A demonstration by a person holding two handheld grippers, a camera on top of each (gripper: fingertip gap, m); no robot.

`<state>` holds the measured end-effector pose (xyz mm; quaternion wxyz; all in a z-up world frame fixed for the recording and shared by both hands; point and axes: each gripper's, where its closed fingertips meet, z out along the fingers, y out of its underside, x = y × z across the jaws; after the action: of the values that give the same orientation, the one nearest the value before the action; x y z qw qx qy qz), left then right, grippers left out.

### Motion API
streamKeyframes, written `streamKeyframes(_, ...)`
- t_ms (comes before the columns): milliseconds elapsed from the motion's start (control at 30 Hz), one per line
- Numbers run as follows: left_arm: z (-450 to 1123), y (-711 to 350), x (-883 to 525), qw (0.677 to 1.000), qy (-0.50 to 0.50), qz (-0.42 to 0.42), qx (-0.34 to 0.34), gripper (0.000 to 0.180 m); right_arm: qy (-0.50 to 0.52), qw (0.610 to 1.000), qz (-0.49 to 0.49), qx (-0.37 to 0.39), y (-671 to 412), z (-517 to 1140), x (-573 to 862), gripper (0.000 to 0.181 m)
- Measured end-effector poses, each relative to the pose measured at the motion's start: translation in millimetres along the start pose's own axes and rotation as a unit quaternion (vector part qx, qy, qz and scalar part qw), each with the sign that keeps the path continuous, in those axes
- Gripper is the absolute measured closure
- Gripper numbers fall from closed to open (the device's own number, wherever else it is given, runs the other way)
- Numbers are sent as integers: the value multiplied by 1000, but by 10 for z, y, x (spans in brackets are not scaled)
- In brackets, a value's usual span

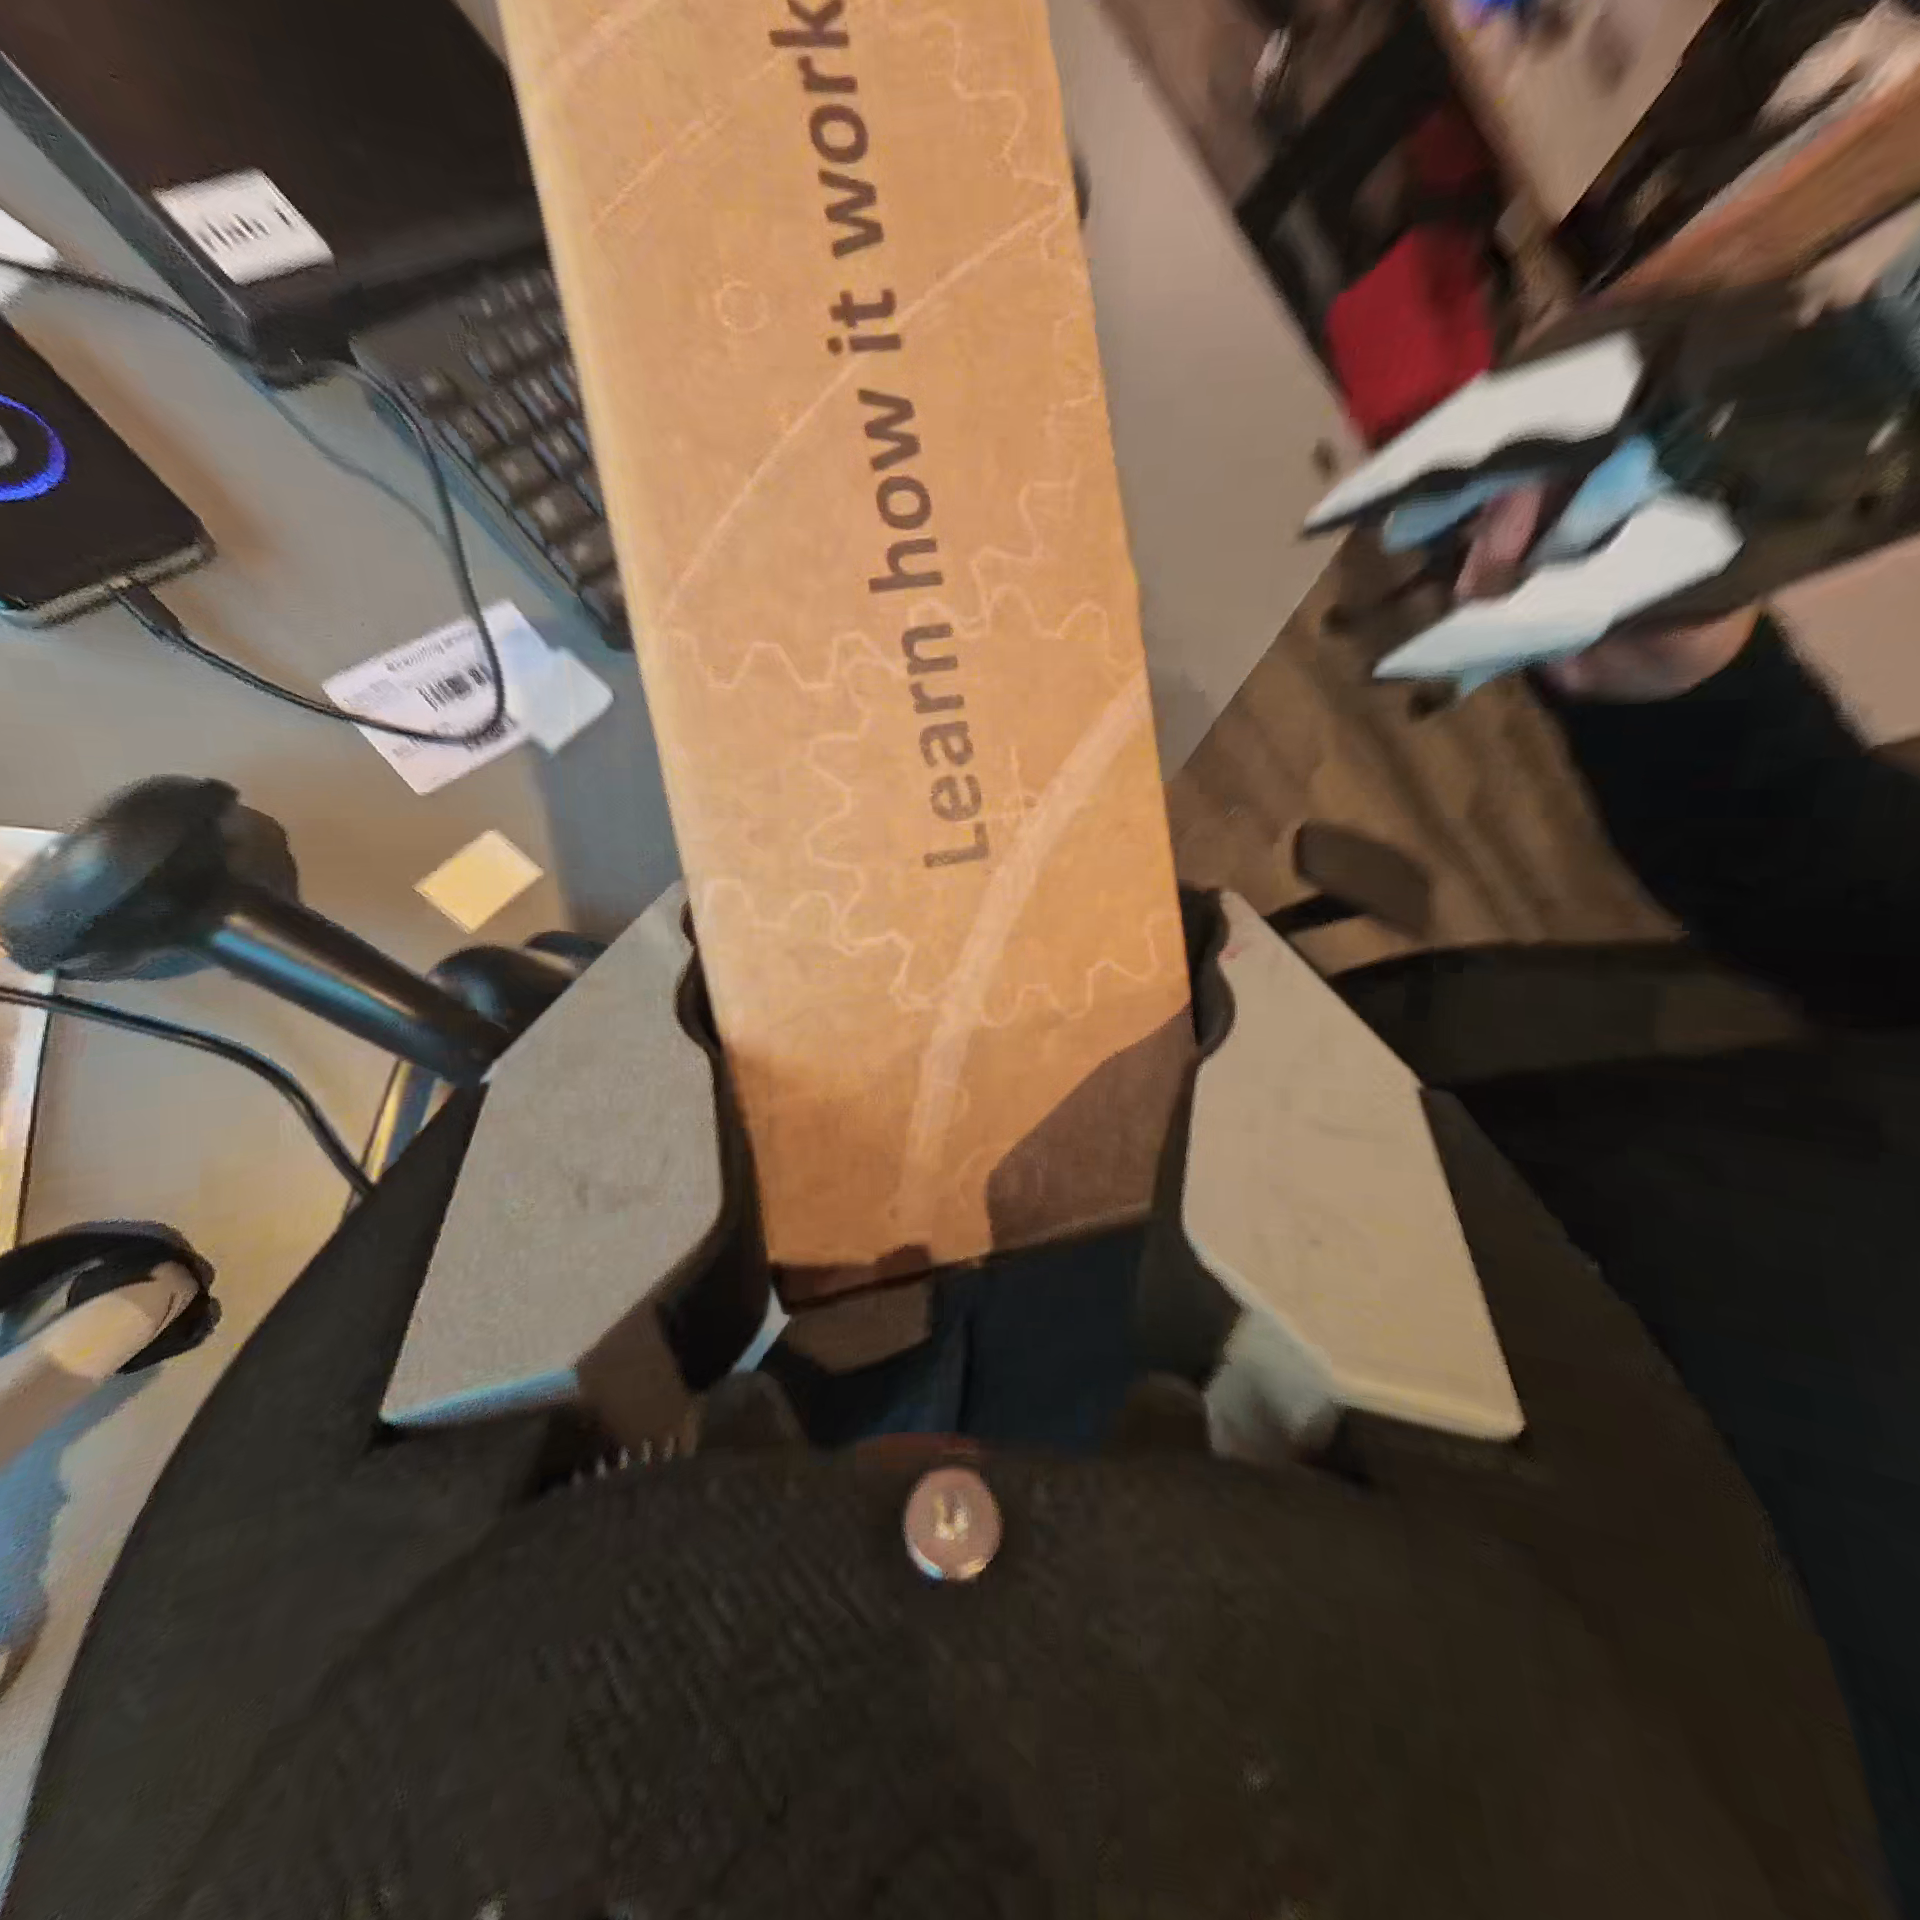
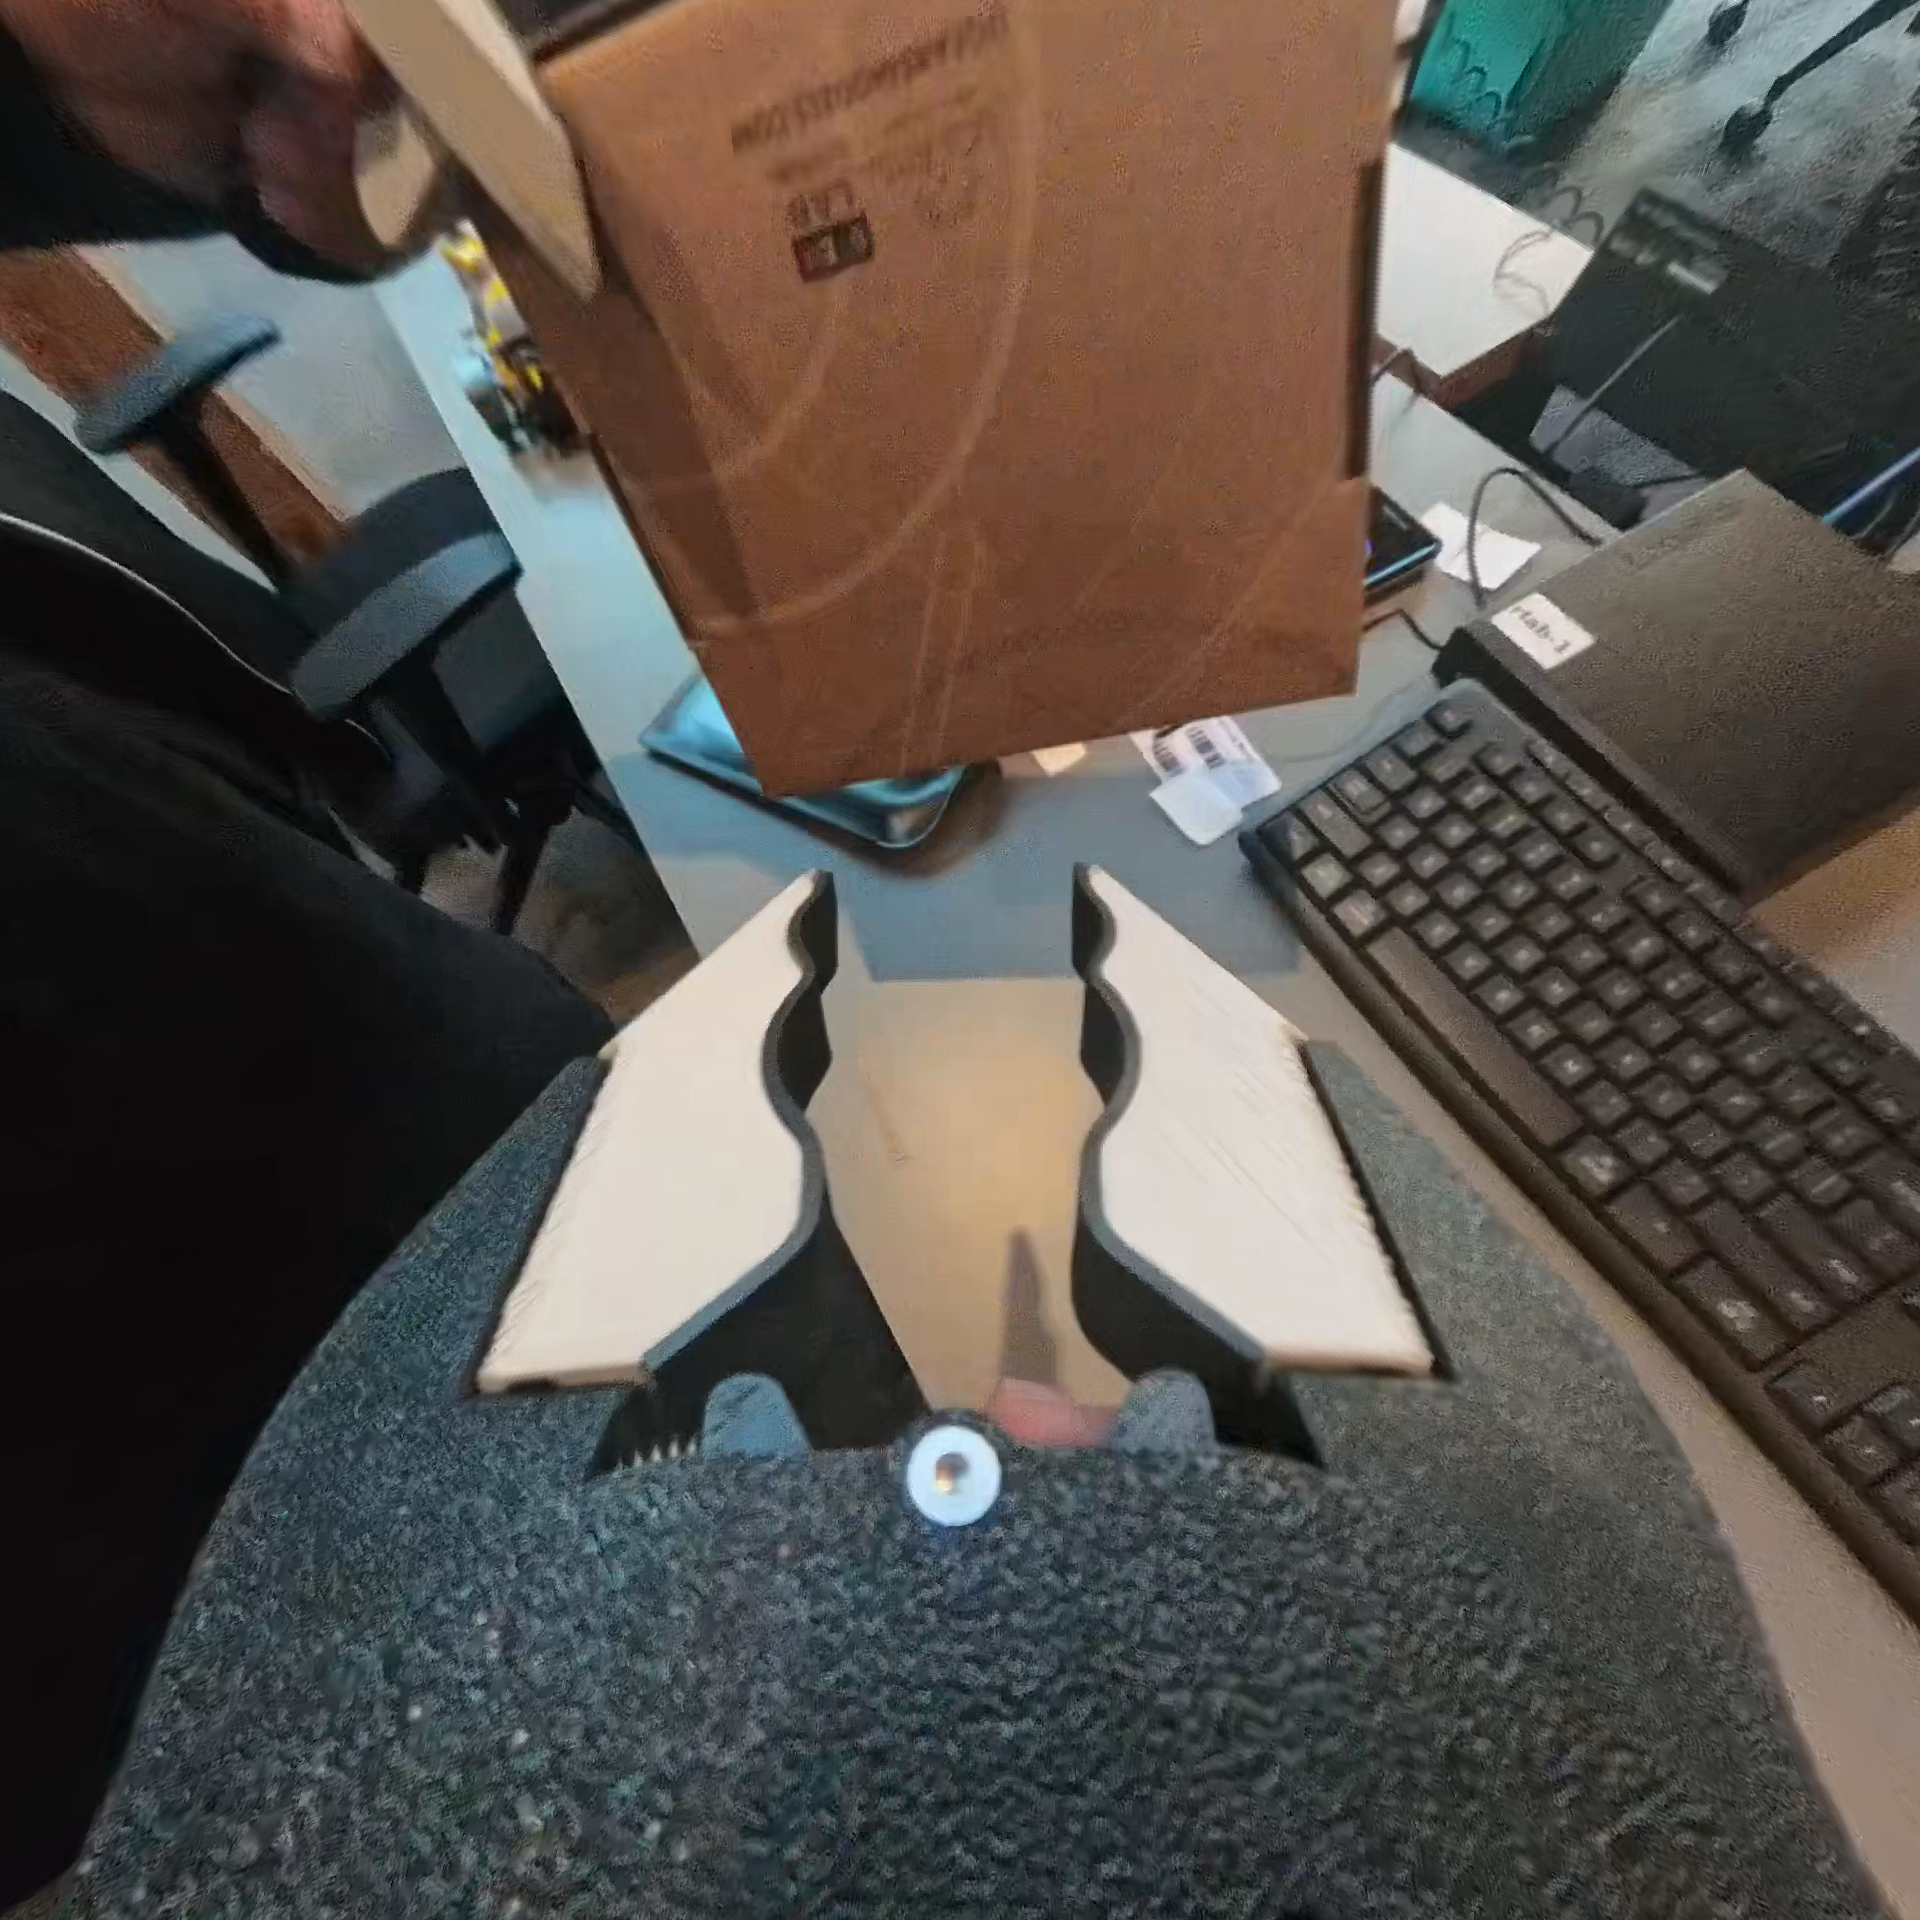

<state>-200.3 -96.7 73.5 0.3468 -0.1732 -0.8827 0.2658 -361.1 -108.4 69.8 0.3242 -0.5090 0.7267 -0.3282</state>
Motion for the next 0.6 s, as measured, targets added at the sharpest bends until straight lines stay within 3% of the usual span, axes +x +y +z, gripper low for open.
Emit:
streamKeyframes(67,-280,-139,-83,996,63,-43,39,89,29,998,-16,-58,-265,177,-137,142)
streamKeyframes(100,-393,-185,-135,992,85,-66,61,89,69,992,1,-102,-373,260,-118,154)
streamKeyframes(133,-499,-207,-204,989,94,-77,82,89,123,981,21,-148,-469,315,-66,151)
streamKeyframes(167,-571,-192,-274,988,93,-76,97,89,163,971,19,-175,-602,370,-72,128)
streamKeyframes(200,-621,-155,-345,989,83,-69,105,89,183,967,-1,-177,-799,450,-149,116)
streamKeyframes(233,-680,-98,-396,990,68,-55,111,89,194,967,-21,-161,-1023,551,-260,120)
streamKeyframes(400,-750,154,-568,987,-53,98,114,89,231,953,-100,-166,-1761,899,-749,113)
streamKeyframes(600,-966,54,-837,923,-247,283,81,89,349,901,-154,-205,-2277,786,-540,95)
